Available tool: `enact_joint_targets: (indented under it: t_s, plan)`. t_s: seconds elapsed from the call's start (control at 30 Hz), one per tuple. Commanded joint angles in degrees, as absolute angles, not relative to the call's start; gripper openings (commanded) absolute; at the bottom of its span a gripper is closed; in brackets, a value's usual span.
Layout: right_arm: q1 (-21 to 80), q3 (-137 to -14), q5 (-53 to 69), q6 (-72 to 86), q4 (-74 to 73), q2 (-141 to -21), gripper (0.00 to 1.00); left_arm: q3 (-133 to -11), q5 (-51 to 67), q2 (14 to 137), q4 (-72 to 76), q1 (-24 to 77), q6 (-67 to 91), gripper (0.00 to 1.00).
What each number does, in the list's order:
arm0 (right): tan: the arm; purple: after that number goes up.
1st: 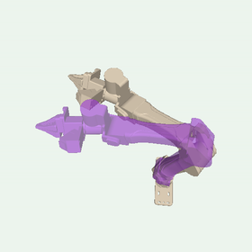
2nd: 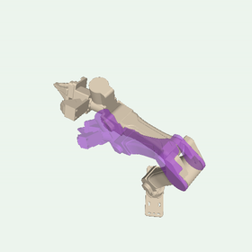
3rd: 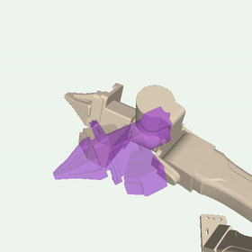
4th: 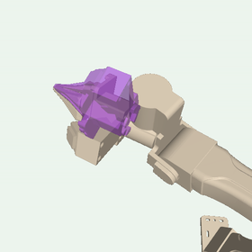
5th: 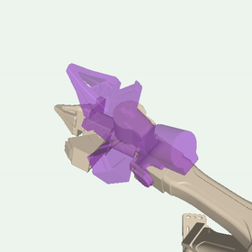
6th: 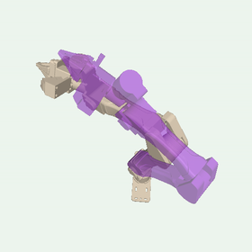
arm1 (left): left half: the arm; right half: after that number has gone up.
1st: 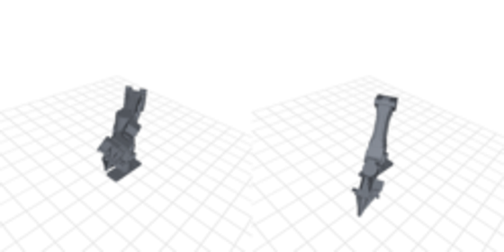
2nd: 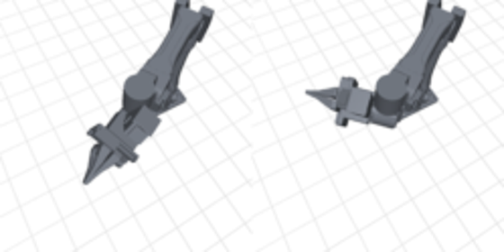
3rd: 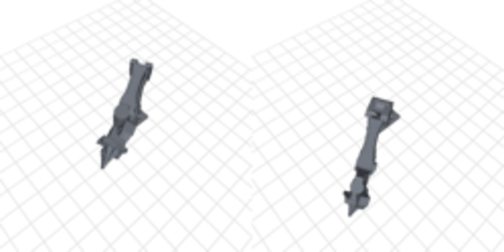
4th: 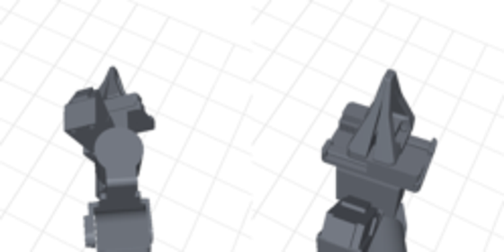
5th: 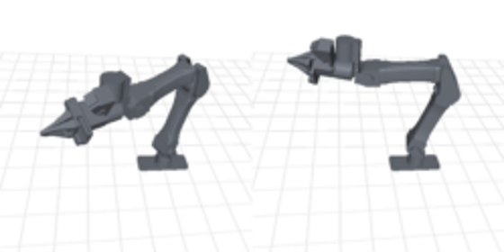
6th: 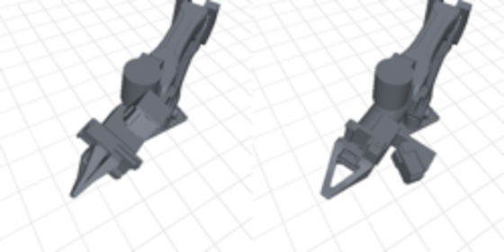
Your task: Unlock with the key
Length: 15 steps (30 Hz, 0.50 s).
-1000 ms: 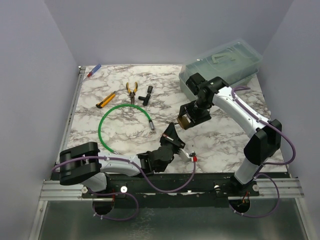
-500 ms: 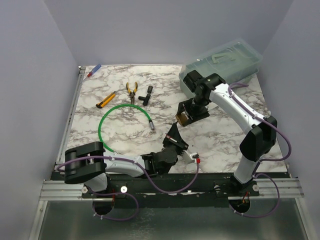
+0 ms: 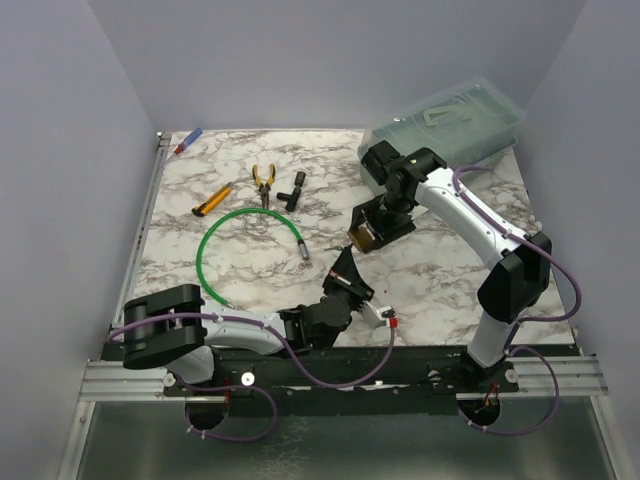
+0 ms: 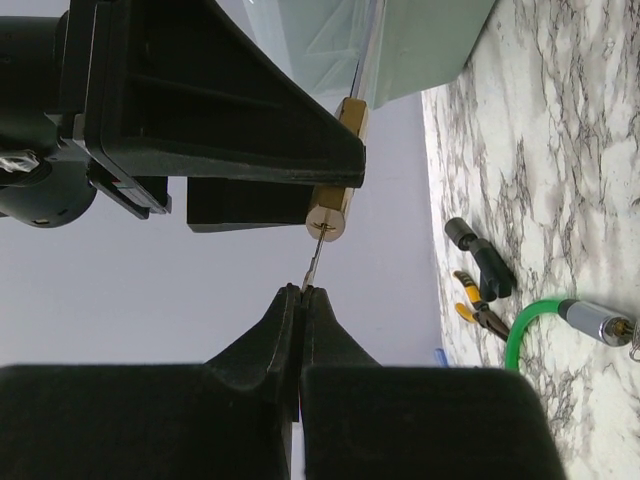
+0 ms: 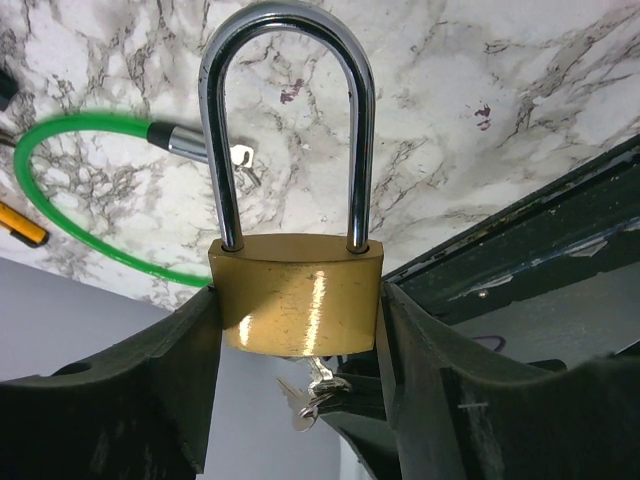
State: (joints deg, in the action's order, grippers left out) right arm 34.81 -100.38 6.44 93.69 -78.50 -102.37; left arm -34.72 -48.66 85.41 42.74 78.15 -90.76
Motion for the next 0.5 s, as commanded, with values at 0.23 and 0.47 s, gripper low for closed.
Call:
enact_joint_targets:
  t_s: [0.23,0.47]
  plan:
    - [37.0,-103.4,9.4,83.9,-80.6,-100.4,0.0,-29.7,-41.6,79.7,43.4,76.7,-93.5,0.0]
    - [37.6,-104.6,10.5,84.4,-81.5,-100.7,0.0,-29.4,-40.6,80.9,45.1,76.7,-95.8,0.0]
